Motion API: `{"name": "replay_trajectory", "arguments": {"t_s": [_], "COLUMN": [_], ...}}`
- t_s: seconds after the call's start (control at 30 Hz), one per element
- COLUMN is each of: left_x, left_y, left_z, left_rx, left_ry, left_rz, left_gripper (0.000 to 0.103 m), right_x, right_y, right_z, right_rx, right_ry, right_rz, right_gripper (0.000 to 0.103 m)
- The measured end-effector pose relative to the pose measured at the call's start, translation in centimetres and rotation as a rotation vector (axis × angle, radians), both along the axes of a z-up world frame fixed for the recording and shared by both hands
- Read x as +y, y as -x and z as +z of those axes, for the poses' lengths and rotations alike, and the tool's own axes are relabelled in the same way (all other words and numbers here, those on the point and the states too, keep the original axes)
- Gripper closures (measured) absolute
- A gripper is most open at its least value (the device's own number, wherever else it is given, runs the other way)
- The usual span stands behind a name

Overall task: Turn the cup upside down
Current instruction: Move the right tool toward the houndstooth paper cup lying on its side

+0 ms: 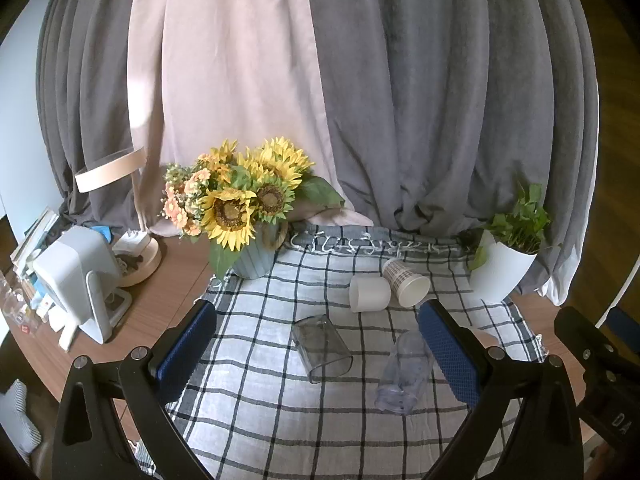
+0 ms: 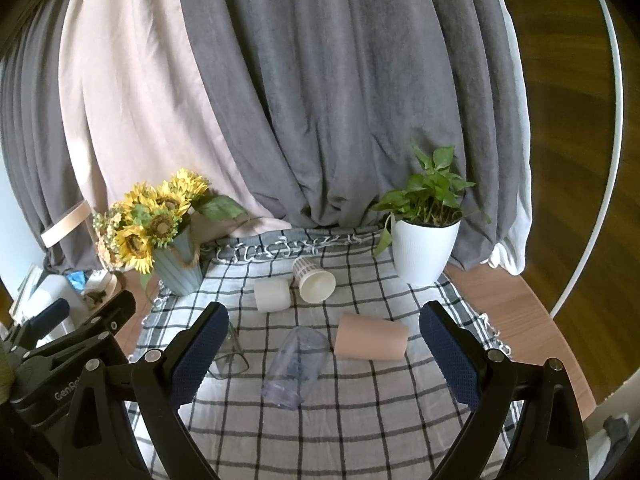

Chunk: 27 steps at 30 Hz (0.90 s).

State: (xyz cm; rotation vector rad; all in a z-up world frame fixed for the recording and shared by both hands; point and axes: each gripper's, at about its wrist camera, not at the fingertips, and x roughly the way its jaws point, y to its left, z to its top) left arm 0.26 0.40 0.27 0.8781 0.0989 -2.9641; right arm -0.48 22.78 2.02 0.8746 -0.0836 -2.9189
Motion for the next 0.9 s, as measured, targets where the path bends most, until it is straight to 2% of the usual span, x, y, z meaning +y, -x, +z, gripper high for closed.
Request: {"name": "replay_trajectory", "arguments": {"t_s": [0.9], "left_x": [-0.05], "left_y": [-0.13], "left_z": [-0.02], "left_rx": [0.000], "left_ry": [0.002], "left_rz": [0.038], "left_gripper": [0.000], "right_x": [0.04], "right_y": [-0.41], "right_z": [-0.12], "right_rx": [0.007], "right_ry": [0.003], "right_rz": [0.006], "right_gripper": [0.006]}}
